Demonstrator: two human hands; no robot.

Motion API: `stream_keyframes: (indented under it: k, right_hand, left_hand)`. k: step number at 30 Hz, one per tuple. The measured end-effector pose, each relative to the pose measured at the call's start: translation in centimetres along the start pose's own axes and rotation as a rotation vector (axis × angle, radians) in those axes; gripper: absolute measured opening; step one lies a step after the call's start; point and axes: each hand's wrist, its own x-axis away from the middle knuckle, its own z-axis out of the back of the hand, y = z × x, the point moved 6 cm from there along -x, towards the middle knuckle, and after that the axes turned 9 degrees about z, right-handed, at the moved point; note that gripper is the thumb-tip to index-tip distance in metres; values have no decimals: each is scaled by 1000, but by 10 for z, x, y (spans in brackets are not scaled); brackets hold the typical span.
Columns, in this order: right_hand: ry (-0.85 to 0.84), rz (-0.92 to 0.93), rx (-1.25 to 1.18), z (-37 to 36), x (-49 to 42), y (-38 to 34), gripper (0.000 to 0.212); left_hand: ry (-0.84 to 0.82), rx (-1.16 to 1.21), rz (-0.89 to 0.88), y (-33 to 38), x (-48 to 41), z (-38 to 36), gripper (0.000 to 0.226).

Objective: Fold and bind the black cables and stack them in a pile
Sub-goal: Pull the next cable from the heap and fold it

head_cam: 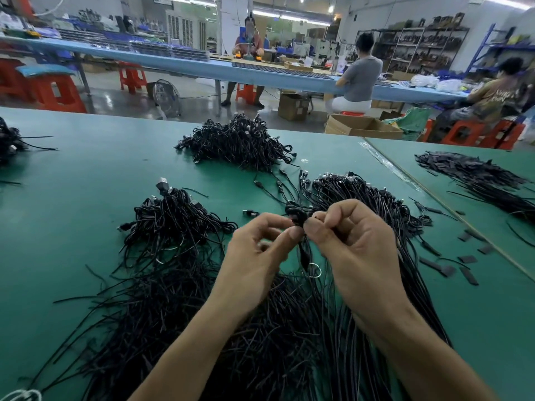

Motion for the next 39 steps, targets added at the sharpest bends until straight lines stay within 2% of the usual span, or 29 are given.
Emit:
stream_keyframes:
  k: [5,10,12,15,18,22,24,28,30,35,39]
  right_hand:
    - [-40,-239,-353,-4,6,16,14]
    - [-94,-405,-417,-9,21,34,20]
    - [-75,-436,-401,-8,23,41,19]
    - [-23,-454,-326,-2,20,47,21]
    - [-11,-395,-330,5,11,37,26]
    - [34,-301,-267,15,1,28,31]
    - [-3,-255,-252,13,0,25,32]
    - [-92,-225,-302,6,2,22,25]
    - [-123,-264,-317,5,5,26,23]
    - [-152,-411,-318,3,14,38,25]
    - [-154,-479,-398,5,15,40,26]
  left_hand:
    - [-47,217,-66,8,2,-6,15]
    - [-64,380,-63,15,4,-1,31]
    - [-104,396,-90,19,7,-2,26]
    - [-141,304,-146,23,10,-9,23]
    - [-105,106,-207,24,13,-12,15]
    - [144,-228,-175,14,12,-2,35]
    - [167,-205,-125,11,10,0,36]
    - [111,-68,-32,6,8,1,29]
    - [75,23,2,4,5,3,17]
    - [59,131,-10,9,5,4,22]
    - [12,202,-20,14,9,2,12]
